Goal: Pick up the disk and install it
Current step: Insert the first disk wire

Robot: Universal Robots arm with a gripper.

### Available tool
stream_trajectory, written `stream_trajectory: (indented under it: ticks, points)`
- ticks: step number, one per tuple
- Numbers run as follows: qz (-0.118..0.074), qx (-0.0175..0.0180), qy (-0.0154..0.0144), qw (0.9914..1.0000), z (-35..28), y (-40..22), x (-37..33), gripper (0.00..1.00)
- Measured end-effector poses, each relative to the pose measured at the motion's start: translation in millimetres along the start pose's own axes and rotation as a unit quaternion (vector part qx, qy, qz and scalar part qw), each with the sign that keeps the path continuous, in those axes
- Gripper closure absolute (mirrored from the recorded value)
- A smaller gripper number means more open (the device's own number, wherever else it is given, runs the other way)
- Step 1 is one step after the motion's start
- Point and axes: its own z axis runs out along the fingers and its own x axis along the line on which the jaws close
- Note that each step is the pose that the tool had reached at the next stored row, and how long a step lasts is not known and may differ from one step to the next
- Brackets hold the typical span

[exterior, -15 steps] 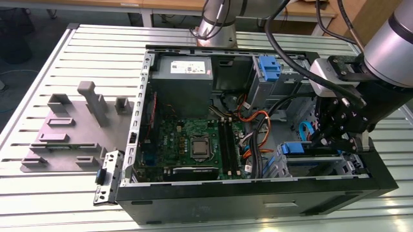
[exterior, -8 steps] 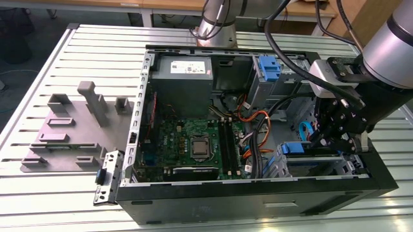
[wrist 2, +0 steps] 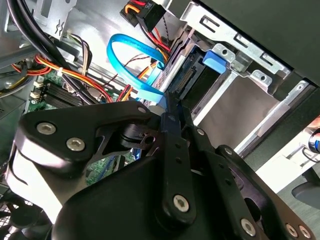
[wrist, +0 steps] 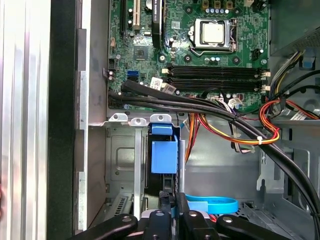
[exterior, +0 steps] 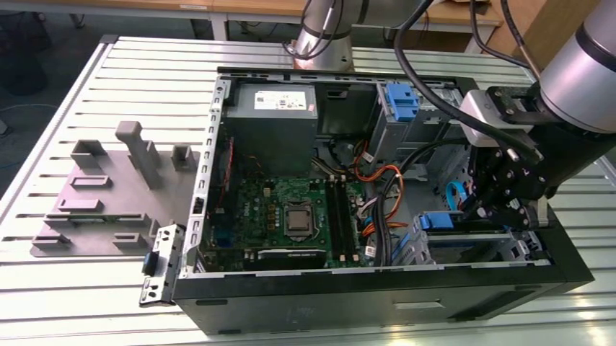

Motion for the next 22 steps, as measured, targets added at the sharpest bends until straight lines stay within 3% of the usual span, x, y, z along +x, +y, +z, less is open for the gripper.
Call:
stream_trajectory:
  ticks: [10,22]
  points:
    - [0.0,0.0,0.0,1.0,0.0,0.0,0.0,0.76]
    - [0.0,0.0,-0.0001,1.0,-16.8,0.1,-0.4,0.76]
